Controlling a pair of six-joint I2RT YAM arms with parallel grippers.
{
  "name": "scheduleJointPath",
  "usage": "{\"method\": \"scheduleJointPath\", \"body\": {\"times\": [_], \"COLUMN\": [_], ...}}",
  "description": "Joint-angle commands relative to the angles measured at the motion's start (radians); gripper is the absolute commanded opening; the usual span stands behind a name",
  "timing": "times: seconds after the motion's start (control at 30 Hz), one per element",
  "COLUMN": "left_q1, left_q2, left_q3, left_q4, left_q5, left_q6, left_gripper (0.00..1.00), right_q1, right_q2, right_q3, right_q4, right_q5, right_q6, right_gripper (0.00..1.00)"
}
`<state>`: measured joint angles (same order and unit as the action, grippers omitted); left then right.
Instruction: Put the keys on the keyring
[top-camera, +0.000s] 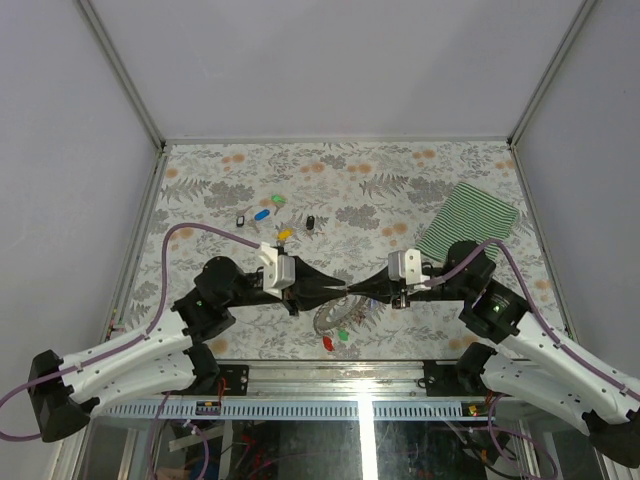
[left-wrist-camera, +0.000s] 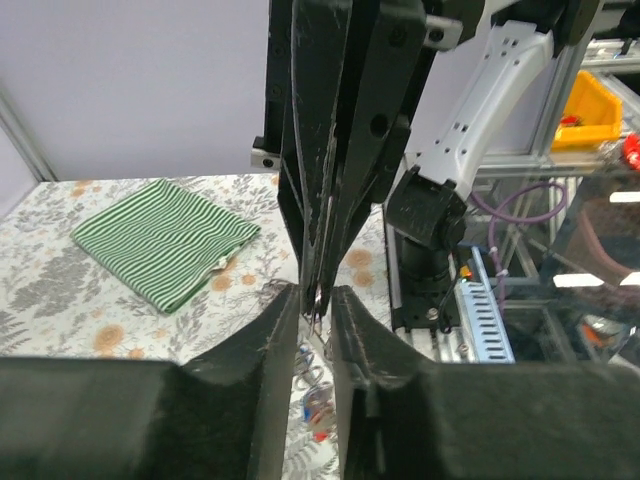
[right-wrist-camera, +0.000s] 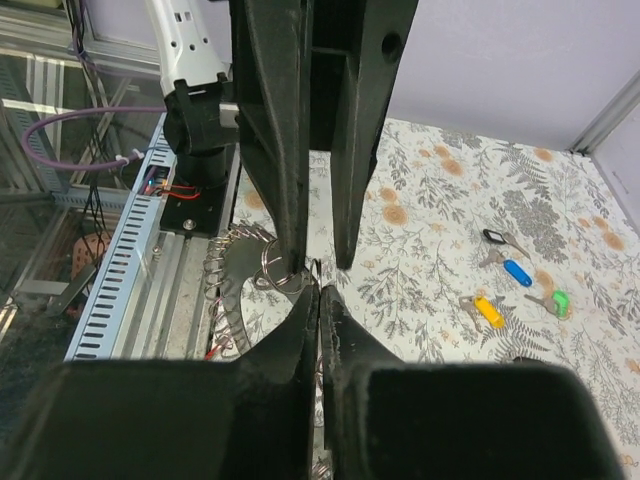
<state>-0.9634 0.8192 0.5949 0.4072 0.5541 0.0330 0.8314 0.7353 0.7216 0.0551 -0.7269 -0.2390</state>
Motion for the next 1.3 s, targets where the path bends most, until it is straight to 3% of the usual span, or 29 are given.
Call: {"method": "scheduleJointPath", "body": {"times": [0.0, 0.13, 0.27, 0.43, 0.73, 1.27], "left_q1": [0.001, 0.000, 0.001, 0.002, 0.001, -0.004], "left_q2": [-0.047, -0.099, -0.146, -0.179, -0.231, -0.133], "left_q3": [0.057, 0.062, 0.040, -0.016, -0.123, -0.132], "left_q4": [0.019, -0.045, -0.113, -0.140, -0.072, 0.058], "left_q5": [-0.032, -0.083, -0.163, -0.217, -0.276, -0.326], "left_q6": [-0.023, -0.062, -0.082, -0.104, -0.210, -0.300], "left_gripper": [0.27, 0.35, 0.35, 0.34, 0.34, 0.28], "right_q1": [0.005, 0.006, 0.005, 0.006, 0.006, 0.005], "right_q2": [-0.030, -0.059, -0.078, -0.065, 0.006, 0.136], "right_q3": [-0.008, -0.032, -0.062, -0.074, -0.075, 0.027], "right_q4": [0.105, 0.145, 0.199, 0.290, 0.467, 0.434], "right_q5": [0.014, 0.021, 0.002, -0.001, 0.093, 0.137], "right_q6": [-0.028, -0.122, -0.226, -0.244, -0.073, 0.232], "right_gripper": [0.00, 0.00, 0.00, 0.00, 0.00, 0.00]}}
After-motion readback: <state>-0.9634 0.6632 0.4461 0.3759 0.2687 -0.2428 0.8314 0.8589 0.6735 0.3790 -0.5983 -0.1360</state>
